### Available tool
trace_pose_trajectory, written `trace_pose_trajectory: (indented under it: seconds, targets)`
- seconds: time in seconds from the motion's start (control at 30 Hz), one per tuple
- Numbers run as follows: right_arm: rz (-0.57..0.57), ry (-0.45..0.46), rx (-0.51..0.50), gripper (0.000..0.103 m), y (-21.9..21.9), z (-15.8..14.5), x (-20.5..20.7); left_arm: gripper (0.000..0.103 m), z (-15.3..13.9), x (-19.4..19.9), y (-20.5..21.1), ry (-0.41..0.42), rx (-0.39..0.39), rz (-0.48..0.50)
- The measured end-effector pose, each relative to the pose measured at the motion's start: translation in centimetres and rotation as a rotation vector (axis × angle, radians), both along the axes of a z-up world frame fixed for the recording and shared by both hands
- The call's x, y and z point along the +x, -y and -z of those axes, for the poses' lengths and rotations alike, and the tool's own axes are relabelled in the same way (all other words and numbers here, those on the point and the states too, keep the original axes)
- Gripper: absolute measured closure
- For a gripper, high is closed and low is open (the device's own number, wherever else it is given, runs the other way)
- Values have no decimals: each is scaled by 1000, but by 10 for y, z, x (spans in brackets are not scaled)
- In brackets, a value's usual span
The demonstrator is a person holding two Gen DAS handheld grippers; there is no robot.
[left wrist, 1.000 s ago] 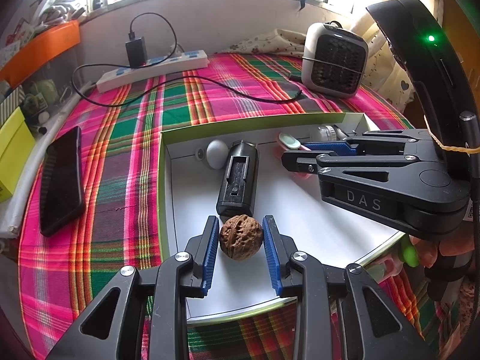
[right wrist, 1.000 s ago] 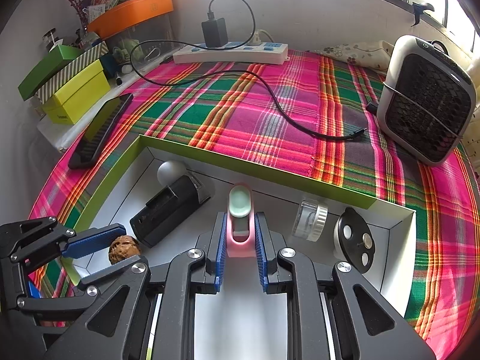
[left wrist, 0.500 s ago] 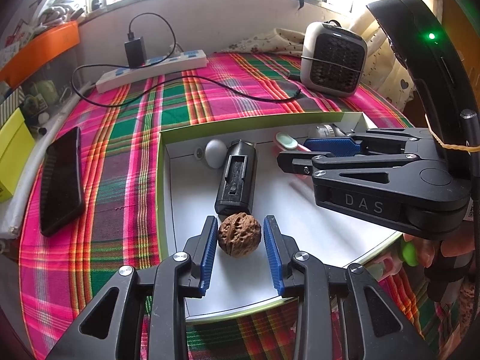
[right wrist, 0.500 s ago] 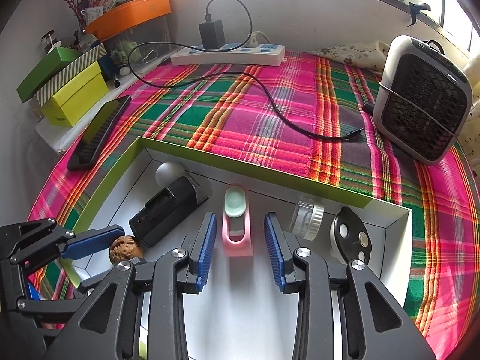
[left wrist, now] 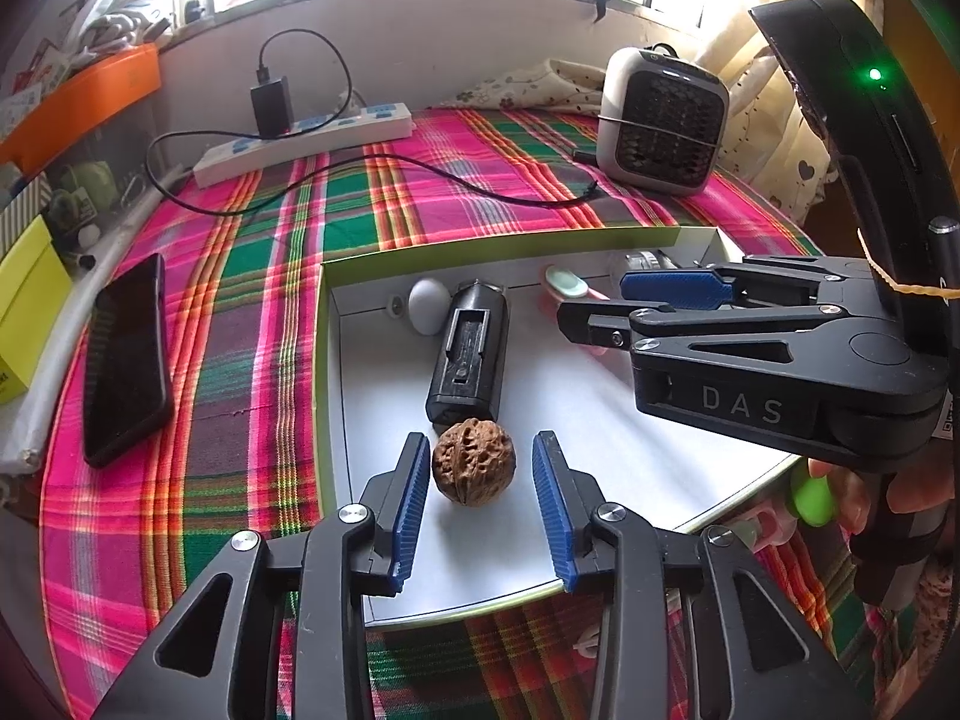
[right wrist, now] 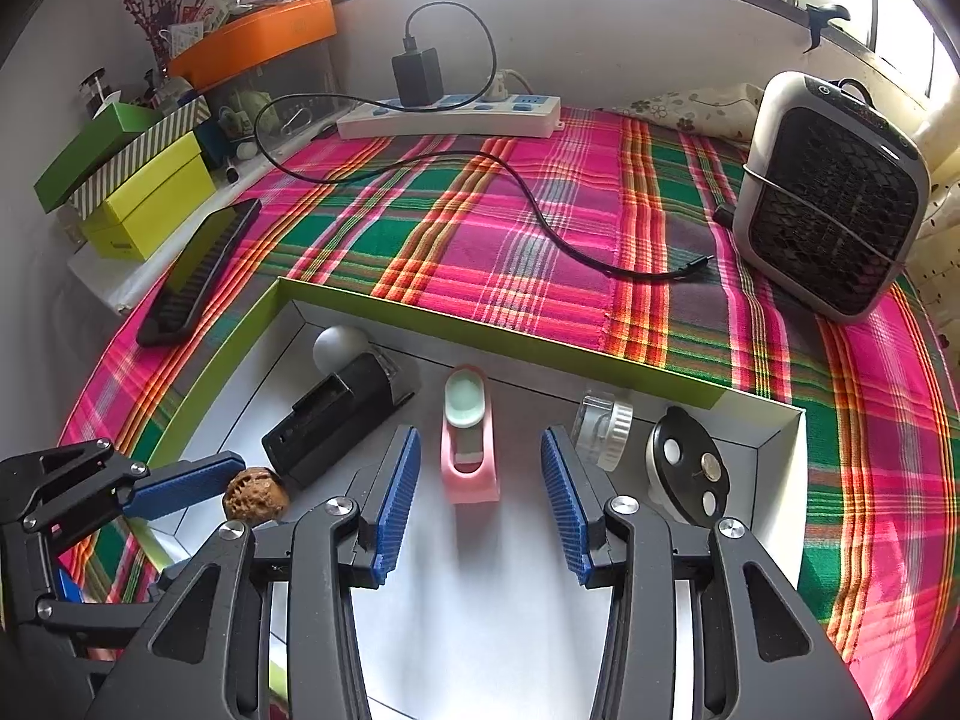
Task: Organize objects
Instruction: 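Open the right tool to release the pink case while the left tool releases the walnut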
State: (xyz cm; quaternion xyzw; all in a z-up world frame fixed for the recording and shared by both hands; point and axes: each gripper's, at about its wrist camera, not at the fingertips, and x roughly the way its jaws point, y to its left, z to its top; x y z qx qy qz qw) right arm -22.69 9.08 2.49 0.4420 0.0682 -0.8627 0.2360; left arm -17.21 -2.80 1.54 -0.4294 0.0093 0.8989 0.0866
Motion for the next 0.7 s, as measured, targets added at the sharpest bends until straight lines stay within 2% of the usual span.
trace_pose_trajectory:
  seconds: [0.7]
  targets:
    - [35,-61,-14,60,-6,-15,38,67,-13,25,6,-37,7,-45]
